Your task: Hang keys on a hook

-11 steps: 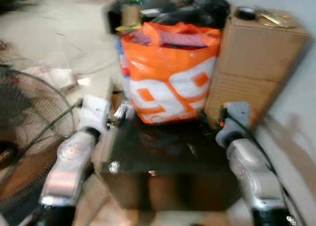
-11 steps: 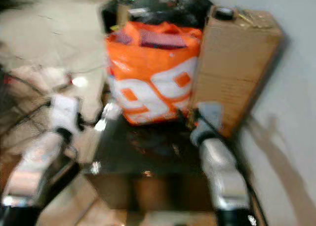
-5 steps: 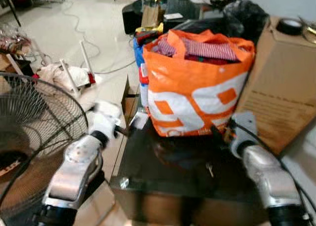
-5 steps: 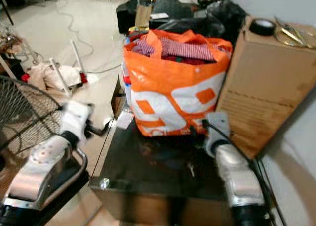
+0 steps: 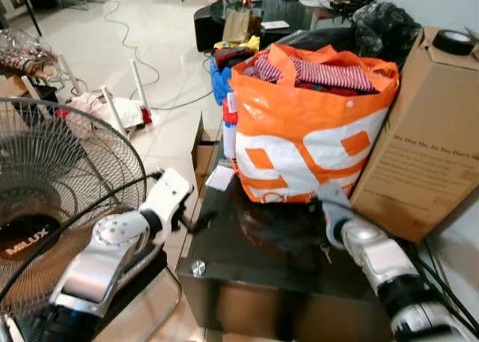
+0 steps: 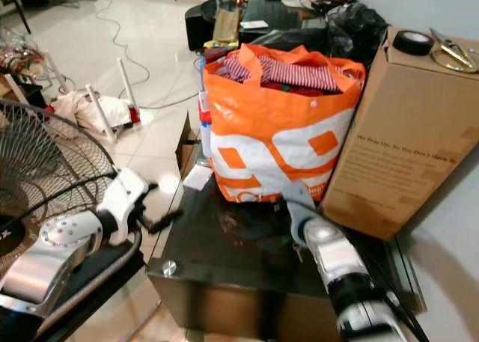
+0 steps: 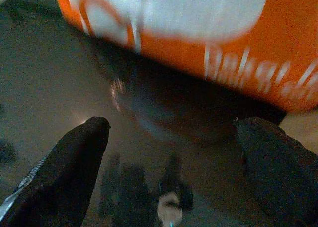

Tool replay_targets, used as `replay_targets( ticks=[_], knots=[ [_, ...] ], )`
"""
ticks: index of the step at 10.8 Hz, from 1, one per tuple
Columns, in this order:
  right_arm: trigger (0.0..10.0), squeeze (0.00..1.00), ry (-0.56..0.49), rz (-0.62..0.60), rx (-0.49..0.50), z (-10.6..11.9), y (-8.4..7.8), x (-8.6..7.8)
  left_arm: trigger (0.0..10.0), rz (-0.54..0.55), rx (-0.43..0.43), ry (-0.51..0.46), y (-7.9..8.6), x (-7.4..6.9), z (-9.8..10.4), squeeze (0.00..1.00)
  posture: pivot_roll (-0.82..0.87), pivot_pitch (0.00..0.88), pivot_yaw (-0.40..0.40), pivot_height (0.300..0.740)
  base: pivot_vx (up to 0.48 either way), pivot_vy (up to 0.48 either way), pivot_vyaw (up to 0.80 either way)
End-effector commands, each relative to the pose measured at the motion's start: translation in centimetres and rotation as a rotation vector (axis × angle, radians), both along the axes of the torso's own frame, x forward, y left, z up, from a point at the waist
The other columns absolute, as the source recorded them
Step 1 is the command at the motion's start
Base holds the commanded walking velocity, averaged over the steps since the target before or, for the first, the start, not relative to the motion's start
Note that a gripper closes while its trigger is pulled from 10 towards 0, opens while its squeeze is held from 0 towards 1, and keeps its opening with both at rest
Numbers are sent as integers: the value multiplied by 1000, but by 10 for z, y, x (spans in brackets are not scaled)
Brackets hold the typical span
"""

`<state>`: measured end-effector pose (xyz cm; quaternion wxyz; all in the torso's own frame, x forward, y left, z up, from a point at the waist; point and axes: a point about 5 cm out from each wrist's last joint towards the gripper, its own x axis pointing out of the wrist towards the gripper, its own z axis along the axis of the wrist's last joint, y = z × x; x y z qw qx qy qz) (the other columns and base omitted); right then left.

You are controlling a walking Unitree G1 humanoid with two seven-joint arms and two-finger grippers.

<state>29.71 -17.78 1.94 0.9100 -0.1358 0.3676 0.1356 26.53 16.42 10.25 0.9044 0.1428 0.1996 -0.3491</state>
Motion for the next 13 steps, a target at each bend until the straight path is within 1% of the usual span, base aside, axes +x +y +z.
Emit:
replay_targets(
  ticks=[1,2,3,4,5,6,7,8,9,10,13],
  knots=[
    [10000,0,24,8,-32,-3,-5,2,10000,-57,16,21,-1,-2,2,0,3,0,10,740,0,0,0],
    [10000,0,44,-16,-19,-5,-7,2,10000,-66,-21,27,-2,-3,6,0,-1,0,13,740,0,0,0],
    [10000,0,58,-66,-34,-11,-13,1,10000,-100,-38,52,-3,-5,7,0,-8,0,21,740,0,0,0],
    [9490,0,85,-113,-34,-16,-19,1,10000,-118,-39,58,-4,-4,9,0,-13,0,23,740,0,0,0],
    [6667,0,100,-116,-36,-19,-21,-1,10000,-116,-45,61,-4,-4,9,0,-15,0,25,740,0,0,0],
    [4275,0,115,-133,-29,-21,-23,-4,10000,-128,-26,65,-5,-4,7,0,-3,0,16,740,0,0,0],
    [0,0,139,-148,-24,-27,-25,-9,10000,-128,-38,62,-6,-4,9,0,-8,0,19,740,0,0,0],
    [0,0,145,-163,-16,-29,-26,-10,10000,-135,-31,64,-6,-5,8,0,-1,0,13,740,0,0,0],
    [0,0,142,-182,11,-31,-25,-11,10000,-129,-46,64,-7,-4,10,0,-6,0,16,740,0,0,0],
    [0,0,138,-196,12,-31,-26,-12,10000,-135,-32,65,-6,-5,9,0,-1,0,14,740,0,0,0],
    [0,0,131,-218,28,-33,-27,-13,10000,-131,-35,62,-6,-4,9,0,-3,0,18,740,0,0,0]
  ],
)
